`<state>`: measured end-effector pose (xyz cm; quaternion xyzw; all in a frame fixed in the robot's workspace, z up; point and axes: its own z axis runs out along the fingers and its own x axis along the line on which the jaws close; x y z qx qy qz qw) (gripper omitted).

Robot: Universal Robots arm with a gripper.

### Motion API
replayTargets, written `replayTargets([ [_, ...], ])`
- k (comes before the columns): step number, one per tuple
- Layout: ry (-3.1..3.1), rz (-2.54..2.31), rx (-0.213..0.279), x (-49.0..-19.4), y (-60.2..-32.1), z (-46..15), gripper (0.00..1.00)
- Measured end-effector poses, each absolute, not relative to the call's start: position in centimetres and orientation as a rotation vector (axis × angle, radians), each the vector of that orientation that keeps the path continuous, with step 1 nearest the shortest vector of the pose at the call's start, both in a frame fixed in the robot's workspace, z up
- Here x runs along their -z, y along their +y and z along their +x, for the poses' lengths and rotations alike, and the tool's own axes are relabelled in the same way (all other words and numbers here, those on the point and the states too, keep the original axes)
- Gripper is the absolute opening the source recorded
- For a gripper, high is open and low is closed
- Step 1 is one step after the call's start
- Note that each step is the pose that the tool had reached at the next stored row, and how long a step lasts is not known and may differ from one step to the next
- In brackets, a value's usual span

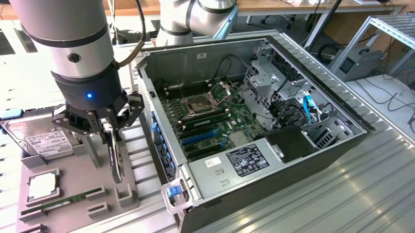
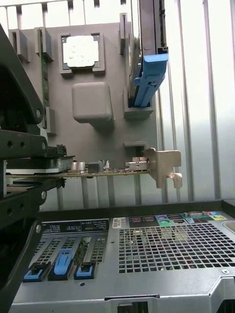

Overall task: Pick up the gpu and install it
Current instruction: 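Pick up the gpu and move the gpu toward the slot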

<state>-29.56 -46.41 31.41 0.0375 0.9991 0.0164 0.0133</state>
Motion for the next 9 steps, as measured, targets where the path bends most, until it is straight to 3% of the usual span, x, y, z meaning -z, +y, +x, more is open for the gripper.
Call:
replayTargets([
  [9,3.112,0.117,-0.051,-32.04,-46.41,-29.56,0.27],
])
